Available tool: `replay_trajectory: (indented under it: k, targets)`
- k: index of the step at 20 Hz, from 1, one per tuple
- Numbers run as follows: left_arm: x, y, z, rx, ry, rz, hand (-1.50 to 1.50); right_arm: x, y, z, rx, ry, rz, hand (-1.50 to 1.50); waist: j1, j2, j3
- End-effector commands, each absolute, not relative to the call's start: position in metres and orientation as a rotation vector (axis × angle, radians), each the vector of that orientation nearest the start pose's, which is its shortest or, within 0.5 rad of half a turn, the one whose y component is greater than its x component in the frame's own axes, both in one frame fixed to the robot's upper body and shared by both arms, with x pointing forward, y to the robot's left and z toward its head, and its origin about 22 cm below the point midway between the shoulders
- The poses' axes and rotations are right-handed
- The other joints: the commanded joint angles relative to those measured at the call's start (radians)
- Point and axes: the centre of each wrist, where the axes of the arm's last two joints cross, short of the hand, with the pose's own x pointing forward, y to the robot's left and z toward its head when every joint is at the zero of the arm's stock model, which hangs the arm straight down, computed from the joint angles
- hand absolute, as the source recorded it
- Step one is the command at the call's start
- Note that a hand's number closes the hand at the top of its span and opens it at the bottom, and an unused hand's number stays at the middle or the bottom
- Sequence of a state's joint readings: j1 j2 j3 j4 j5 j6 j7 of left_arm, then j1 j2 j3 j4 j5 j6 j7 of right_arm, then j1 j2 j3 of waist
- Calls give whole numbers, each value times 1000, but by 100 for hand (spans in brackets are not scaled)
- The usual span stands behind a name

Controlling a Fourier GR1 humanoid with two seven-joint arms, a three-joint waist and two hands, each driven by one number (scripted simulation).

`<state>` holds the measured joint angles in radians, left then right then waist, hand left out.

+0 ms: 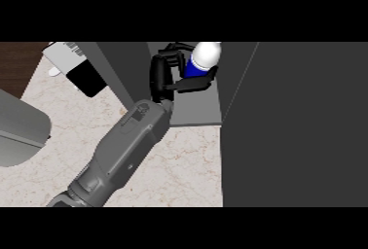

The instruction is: Pick up the bottled water, place it into the cabinet and close the cabinet

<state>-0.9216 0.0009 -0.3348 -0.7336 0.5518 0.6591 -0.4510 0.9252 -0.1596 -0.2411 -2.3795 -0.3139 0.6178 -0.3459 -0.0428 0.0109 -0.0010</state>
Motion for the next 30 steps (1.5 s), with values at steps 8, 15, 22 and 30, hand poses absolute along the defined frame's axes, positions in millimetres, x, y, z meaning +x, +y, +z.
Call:
replay_trajectory:
  k: [8,15,22,30]
  targets:
    - [427,78,56,278,-1867,-44,-150,31,-311,108,184,-1928,224,-150,-12,7,1]
    - [437,79,66,325,-1845,-91,-150,30,-310,123,191,-1938,239,-150,-11,8,0]
    - [433,73,64,228,-1867,-13,-150,23,-300,127,216,-1939,270,-150,-23,2,0]
    - [432,63,84,-51,-1968,39,-150,28,-314,124,175,-1932,270,-150,4,-8,0]
